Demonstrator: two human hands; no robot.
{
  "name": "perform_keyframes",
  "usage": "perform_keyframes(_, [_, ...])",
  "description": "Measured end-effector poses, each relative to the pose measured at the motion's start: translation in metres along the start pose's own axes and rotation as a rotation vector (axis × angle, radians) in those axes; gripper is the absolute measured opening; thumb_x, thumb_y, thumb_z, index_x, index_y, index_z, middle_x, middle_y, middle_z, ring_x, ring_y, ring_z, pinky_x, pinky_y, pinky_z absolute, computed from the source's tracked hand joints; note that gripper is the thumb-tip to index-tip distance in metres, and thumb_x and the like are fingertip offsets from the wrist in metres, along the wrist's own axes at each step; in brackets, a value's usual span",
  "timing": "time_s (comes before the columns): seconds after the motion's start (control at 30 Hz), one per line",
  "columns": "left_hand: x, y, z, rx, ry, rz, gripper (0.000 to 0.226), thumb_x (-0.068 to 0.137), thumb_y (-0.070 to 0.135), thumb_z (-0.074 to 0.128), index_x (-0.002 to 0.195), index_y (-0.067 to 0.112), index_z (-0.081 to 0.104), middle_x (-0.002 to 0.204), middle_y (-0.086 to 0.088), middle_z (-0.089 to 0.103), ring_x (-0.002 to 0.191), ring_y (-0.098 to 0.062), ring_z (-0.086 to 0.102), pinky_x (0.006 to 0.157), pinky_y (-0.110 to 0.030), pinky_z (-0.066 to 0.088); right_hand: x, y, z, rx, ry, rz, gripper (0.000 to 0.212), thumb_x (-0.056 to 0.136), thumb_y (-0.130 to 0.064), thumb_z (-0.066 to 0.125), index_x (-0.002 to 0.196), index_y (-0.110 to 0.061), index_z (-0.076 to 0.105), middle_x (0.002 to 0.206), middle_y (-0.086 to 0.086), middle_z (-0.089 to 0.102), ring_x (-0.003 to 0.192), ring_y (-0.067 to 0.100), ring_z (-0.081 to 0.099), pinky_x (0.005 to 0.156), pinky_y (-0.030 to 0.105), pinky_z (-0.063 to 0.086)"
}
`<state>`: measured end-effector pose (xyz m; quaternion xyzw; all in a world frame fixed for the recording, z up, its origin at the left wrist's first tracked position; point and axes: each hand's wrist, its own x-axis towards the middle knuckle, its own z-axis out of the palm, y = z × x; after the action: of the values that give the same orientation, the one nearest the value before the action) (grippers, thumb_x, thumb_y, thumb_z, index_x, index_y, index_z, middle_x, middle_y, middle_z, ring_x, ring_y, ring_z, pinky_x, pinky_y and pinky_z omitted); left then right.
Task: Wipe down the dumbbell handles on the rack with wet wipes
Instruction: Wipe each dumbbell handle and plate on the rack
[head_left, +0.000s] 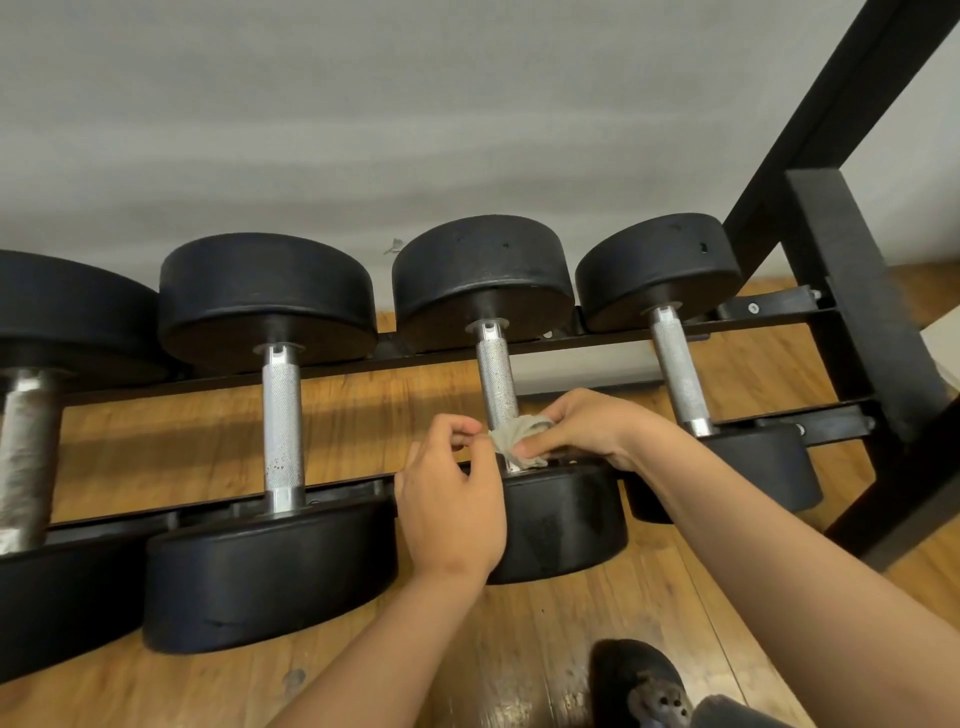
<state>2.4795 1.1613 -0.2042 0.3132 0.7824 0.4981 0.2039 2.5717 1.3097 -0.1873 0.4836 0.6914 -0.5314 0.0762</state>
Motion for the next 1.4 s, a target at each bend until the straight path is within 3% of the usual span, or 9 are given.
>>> perform_keyframes(0.23, [0.0, 0.0, 0.0, 0.002, 0.013, 0.015, 0.031, 0.081, 0.047, 0.035, 0.096, 0.033, 0.058, 0.096, 0.014, 0.062, 0.098, -0.012, 0.056, 0.083, -0.04, 0.049, 0.009, -0.004, 0.005, 0.475, 0.112, -0.047, 0.036, 0.075, -0.01, 0.08, 0.108, 0.0, 0.07, 0.1, 0.01, 0.075, 0.094, 0.016, 0.071, 0.095, 0.03, 0.053])
perform_keyframes(0.37, [0.0, 0.001, 0.0, 0.008, 0.016, 0.017, 0.031, 0.083, 0.046, 0.037, 0.098, 0.03, 0.059, 0.096, 0.015, 0.059, 0.097, -0.01, 0.055, 0.087, -0.043, 0.05, 0.024, -0.018, 0.01, 0.624, 0.264, -0.039, 0.046, 0.072, -0.013, 0.083, 0.113, -0.002, 0.066, 0.107, 0.012, 0.072, 0.102, 0.021, 0.068, 0.1, 0.037, 0.05])
perform_keyframes(0.43, [0.001, 0.002, 0.001, 0.009, 0.015, 0.012, 0.031, 0.083, 0.045, 0.037, 0.099, 0.031, 0.059, 0.097, 0.015, 0.059, 0.098, -0.011, 0.055, 0.087, -0.043, 0.05, 0.03, -0.026, 0.011, 0.682, 0.342, -0.078, 0.037, 0.073, -0.014, 0.083, 0.106, -0.006, 0.069, 0.106, 0.011, 0.072, 0.103, 0.023, 0.067, 0.1, 0.039, 0.05])
perform_keyframes(0.57, [0.001, 0.001, 0.001, 0.006, 0.011, 0.009, 0.03, 0.083, 0.046, 0.037, 0.098, 0.032, 0.059, 0.097, 0.015, 0.06, 0.098, -0.01, 0.056, 0.087, -0.042, 0.05, 0.036, -0.034, 0.013, 0.749, 0.462, -0.159, 0.028, 0.076, -0.013, 0.081, 0.102, -0.012, 0.069, 0.109, 0.007, 0.069, 0.108, 0.023, 0.063, 0.1, 0.039, 0.049])
perform_keyframes(0.73, [0.001, -0.002, 0.002, 0.013, 0.011, 0.016, 0.027, 0.082, 0.048, 0.034, 0.092, 0.036, 0.057, 0.091, 0.016, 0.062, 0.095, -0.01, 0.056, 0.085, -0.043, 0.05, 0.041, -0.034, 0.014, 0.76, 0.406, -0.133, 0.023, 0.08, -0.016, 0.078, 0.102, -0.015, 0.071, 0.112, 0.007, 0.069, 0.111, 0.023, 0.062, 0.105, 0.042, 0.046])
perform_keyframes(0.93, [0.001, -0.002, 0.003, 0.026, 0.01, 0.017, 0.029, 0.082, 0.047, 0.034, 0.092, 0.034, 0.058, 0.091, 0.015, 0.063, 0.095, -0.009, 0.057, 0.085, -0.044, 0.05, 0.047, -0.047, 0.016, 0.835, 0.475, -0.123, 0.035, 0.077, -0.013, 0.081, 0.108, -0.003, 0.067, 0.102, 0.011, 0.069, 0.094, 0.02, 0.065, 0.085, 0.031, 0.051])
perform_keyframes(1.07, [0.001, -0.002, 0.003, 0.017, 0.0, 0.016, 0.031, 0.081, 0.047, 0.033, 0.091, 0.034, 0.058, 0.091, 0.014, 0.064, 0.095, -0.011, 0.057, 0.084, -0.044, 0.049, 0.049, -0.048, 0.012, 0.767, 0.408, -0.132, 0.042, 0.075, -0.016, 0.083, 0.109, -0.001, 0.064, 0.105, 0.012, 0.069, 0.098, 0.023, 0.066, 0.091, 0.035, 0.052])
perform_keyframes(1.23, [0.002, -0.003, 0.003, 0.014, 0.005, 0.024, 0.033, 0.079, 0.052, 0.029, 0.089, 0.036, 0.057, 0.088, 0.016, 0.065, 0.093, -0.01, 0.058, 0.084, -0.045, 0.05, 0.051, -0.045, 0.019, 0.898, 0.484, -0.152, 0.017, 0.079, -0.013, 0.08, 0.079, -0.011, 0.062, 0.101, 0.012, 0.069, 0.095, 0.022, 0.064, 0.085, 0.031, 0.052])
perform_keyframes(1.4, [0.002, -0.003, 0.004, 0.016, 0.001, 0.028, 0.03, 0.081, 0.051, 0.031, 0.088, 0.036, 0.056, 0.087, 0.016, 0.065, 0.093, -0.01, 0.058, 0.084, -0.045, 0.05, 0.051, -0.047, 0.022, 0.963, 0.547, -0.135, 0.015, 0.079, -0.011, 0.079, 0.079, -0.009, 0.064, 0.096, 0.01, 0.07, 0.088, 0.018, 0.065, 0.068, 0.023, 0.049])
